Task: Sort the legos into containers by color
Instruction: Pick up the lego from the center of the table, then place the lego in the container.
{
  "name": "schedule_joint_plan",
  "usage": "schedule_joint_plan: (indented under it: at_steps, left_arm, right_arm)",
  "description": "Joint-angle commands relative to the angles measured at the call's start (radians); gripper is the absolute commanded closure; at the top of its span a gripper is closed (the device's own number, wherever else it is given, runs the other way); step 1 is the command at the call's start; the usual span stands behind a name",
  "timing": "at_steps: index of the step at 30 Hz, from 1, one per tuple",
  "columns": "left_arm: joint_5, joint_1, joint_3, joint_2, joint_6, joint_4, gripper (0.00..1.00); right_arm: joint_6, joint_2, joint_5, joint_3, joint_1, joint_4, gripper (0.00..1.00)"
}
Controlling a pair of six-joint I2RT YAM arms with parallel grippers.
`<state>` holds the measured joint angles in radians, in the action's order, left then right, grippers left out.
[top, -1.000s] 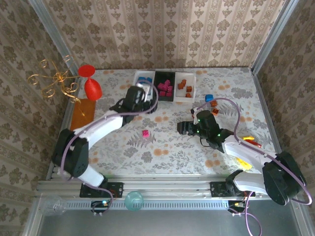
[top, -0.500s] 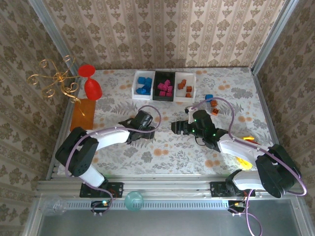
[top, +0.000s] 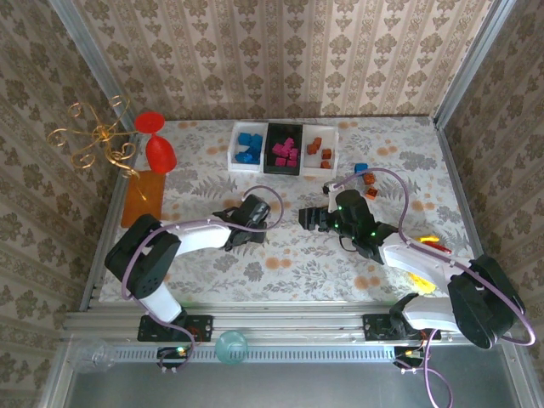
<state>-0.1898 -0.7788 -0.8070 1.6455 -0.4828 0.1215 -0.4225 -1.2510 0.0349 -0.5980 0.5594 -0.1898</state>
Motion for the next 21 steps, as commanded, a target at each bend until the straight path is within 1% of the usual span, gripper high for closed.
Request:
schedule_joint_plan:
  at_steps: [1, 5, 10, 17, 21]
  left_arm:
    - [-0.041, -0.003, -0.054, -0.035, 0.012, -0.016, 0.66]
    - [-0.065, 0.007, -0.166, -0.045, 0.083, -0.015, 0.67]
    - [-0.058, 0.050, -0.358, 0.045, 0.173, -0.016, 0.67]
    - [-0.011, 0.145, -0.666, 0.267, 0.259, 0.011, 0.67]
    - [0.022, 0.181, -0.887, 0.433, 0.292, 0.086, 0.66]
  right_arm:
    - [-0.011, 0.013, -0.051, 0.012, 0.000, 0.036, 0.15]
    - [-0.025, 0.037, -0.073, 0.023, -0.001, 0.041, 0.14]
    - [-0.035, 0.080, -0.106, 0.045, -0.004, 0.047, 0.14]
    - [-0.038, 0.133, -0.122, 0.064, -0.009, 0.084, 0.14]
    - [-0.044, 0.158, -0.126, 0.075, -0.013, 0.093, 0.14]
